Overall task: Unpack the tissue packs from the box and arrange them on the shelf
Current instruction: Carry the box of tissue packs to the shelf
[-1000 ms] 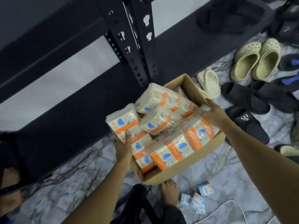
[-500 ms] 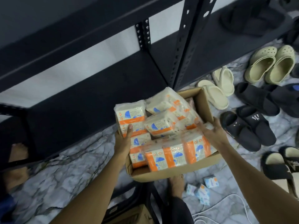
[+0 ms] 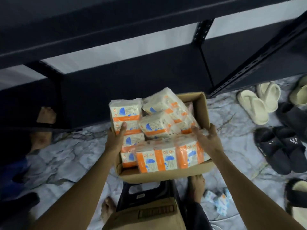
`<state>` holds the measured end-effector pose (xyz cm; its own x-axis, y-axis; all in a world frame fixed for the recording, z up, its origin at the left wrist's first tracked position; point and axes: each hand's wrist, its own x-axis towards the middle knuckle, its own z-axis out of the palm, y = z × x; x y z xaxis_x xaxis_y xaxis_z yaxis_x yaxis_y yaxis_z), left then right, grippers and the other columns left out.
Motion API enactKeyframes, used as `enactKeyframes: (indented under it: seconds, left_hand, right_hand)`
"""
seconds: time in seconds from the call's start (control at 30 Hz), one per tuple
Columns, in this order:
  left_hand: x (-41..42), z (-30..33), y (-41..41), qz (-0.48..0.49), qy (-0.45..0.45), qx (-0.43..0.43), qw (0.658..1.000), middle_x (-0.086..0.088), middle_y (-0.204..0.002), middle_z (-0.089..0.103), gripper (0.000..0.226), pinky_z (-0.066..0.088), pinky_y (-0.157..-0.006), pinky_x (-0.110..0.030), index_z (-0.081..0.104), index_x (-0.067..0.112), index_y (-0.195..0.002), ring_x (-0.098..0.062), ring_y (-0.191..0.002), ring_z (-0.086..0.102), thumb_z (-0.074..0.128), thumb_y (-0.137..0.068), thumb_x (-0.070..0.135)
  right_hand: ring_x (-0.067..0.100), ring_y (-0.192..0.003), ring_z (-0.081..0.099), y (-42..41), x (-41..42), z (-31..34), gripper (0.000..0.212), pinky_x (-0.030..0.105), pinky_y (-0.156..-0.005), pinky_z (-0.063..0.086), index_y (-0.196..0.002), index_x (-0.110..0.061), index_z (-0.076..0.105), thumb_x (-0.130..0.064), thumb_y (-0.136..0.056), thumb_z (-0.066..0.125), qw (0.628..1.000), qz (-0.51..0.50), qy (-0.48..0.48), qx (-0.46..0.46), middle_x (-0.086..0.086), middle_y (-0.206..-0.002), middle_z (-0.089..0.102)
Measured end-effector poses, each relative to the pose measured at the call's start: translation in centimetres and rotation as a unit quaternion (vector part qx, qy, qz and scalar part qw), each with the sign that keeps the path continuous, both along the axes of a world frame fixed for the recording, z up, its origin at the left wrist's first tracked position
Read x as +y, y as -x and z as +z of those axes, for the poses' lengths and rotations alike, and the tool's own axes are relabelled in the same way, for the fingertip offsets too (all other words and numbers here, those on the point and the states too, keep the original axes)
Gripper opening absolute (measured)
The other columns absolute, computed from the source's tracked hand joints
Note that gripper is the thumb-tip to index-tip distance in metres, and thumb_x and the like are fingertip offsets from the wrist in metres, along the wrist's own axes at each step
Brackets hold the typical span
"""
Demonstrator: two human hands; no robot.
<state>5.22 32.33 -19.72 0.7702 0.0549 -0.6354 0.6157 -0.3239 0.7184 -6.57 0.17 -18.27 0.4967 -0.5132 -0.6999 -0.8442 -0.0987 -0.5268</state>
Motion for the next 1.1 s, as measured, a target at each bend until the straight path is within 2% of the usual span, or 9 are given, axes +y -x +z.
enactKeyframes:
  seconds: [0.13,0.27,0.4,0.5,0.57,0.67,0.8,0.9,1.1]
  left_hand:
    - [5.4,-0.8,-0.5,0.027,-0.008,0.007,1.0,0.001,-0.107,0.078,0.054,0.06,-0.087,-0.048,0.067,0.031,-0.118,-0.021,-0.097,0.076,0.07,-0.081,0.07]
    - [10.4,-2.0,-1.3,0.025,-0.05,0.026,0.998,0.005,-0.11,0.077,0.076,0.058,-0.094,-0.05,0.066,0.037,-0.119,-0.019,-0.1,0.075,0.064,-0.064,0.091]
    - [12.4,-0.9,-1.5,0.02,-0.072,-0.007,0.997,0.006,-0.111,0.075,0.088,0.057,-0.095,-0.048,0.063,0.03,-0.123,-0.014,-0.101,0.073,0.061,-0.061,0.092]
    - [12.6,-0.2,-1.1,0.039,-0.135,-0.007,0.99,-0.006,-0.151,0.051,0.118,0.045,-0.111,-0.049,0.023,0.025,-0.156,-0.024,-0.136,0.053,0.062,-0.066,0.09]
    - [11.9,1.3,-1.3,0.011,-0.206,-0.101,0.973,-0.006,-0.168,0.02,0.107,0.027,-0.12,-0.046,0.002,0.036,-0.159,-0.026,-0.152,0.026,0.062,-0.081,0.078]
    - [9.5,4.1,-2.2,-0.112,-0.296,-0.251,0.915,-0.005,-0.171,-0.001,0.085,0.014,-0.122,-0.048,0.007,0.041,-0.16,-0.028,-0.157,0.005,0.052,-0.093,0.069]
    - [7.0,3.4,-3.1,-0.275,-0.385,-0.222,0.853,0.0,-0.169,-0.02,0.085,-0.002,-0.123,-0.059,0.004,0.045,-0.16,-0.033,-0.152,-0.027,0.03,-0.09,0.086]
    - [6.7,1.8,-2.9,-0.269,-0.41,-0.2,0.848,0.001,-0.169,-0.021,0.086,0.004,-0.123,-0.065,0.002,0.045,-0.16,-0.034,-0.151,-0.03,0.028,-0.089,0.087]
    - [6.7,-0.5,-3.0,-0.259,-0.429,-0.228,0.835,-0.006,-0.17,-0.012,0.088,0.007,-0.121,-0.067,0.005,0.041,-0.16,-0.042,-0.152,-0.023,0.029,-0.088,0.086]
  right_hand:
    - [0.033,-0.109,0.065,-2.8,3.9,-0.2,0.078,0.056,-0.093,0.054,-0.126,-0.038,0.036,-0.086,-0.07,0.059,0.999,0.044,-0.002,-0.007,0.003,-0.124,0.063]
    - [0.033,-0.11,0.063,-3.8,7.3,-1.0,0.077,0.057,-0.095,0.053,-0.123,-0.04,0.035,-0.088,-0.068,0.059,0.998,0.062,-0.025,-0.017,0.004,-0.126,0.06]
    - [0.035,-0.116,0.061,-4.2,9.0,-1.8,0.08,0.058,-0.097,0.051,-0.122,-0.045,0.034,-0.093,-0.063,0.059,0.996,0.084,-0.038,-0.009,0.007,-0.132,0.057]
    - [0.032,-0.114,0.062,-5.1,8.6,-0.8,0.087,0.056,-0.096,0.052,-0.13,-0.034,0.036,-0.088,-0.067,0.062,0.995,0.092,-0.048,0.006,0.008,-0.131,0.058]
    - [0.034,-0.131,0.049,-6.0,8.9,0.5,0.093,0.059,-0.104,0.045,-0.147,-0.032,0.028,-0.081,-0.076,0.061,0.991,0.129,0.018,-0.025,0.011,-0.148,0.043]
    - [0.028,-0.153,0.017,-8.7,11.6,2.5,0.088,0.059,-0.12,0.022,-0.156,-0.035,0.017,-0.076,-0.084,0.047,0.946,0.227,0.176,-0.148,0.003,-0.165,0.018]
    - [0.014,-0.155,-0.015,-10.8,17.5,3.6,0.088,0.053,-0.123,-0.005,-0.158,-0.042,-0.007,-0.078,-0.091,0.037,0.886,0.389,0.156,-0.197,-0.011,-0.169,-0.011]
    - [0.013,-0.152,-0.024,-10.5,18.8,2.4,0.092,0.06,-0.123,0.0,-0.156,-0.04,-0.018,-0.074,-0.093,0.039,0.886,0.394,0.142,-0.197,-0.012,-0.165,-0.025]
    - [0.014,-0.151,-0.028,-11.1,18.8,1.0,0.093,0.062,-0.122,-0.001,-0.156,-0.039,-0.02,-0.071,-0.095,0.041,0.881,0.403,0.136,-0.207,-0.01,-0.164,-0.028]
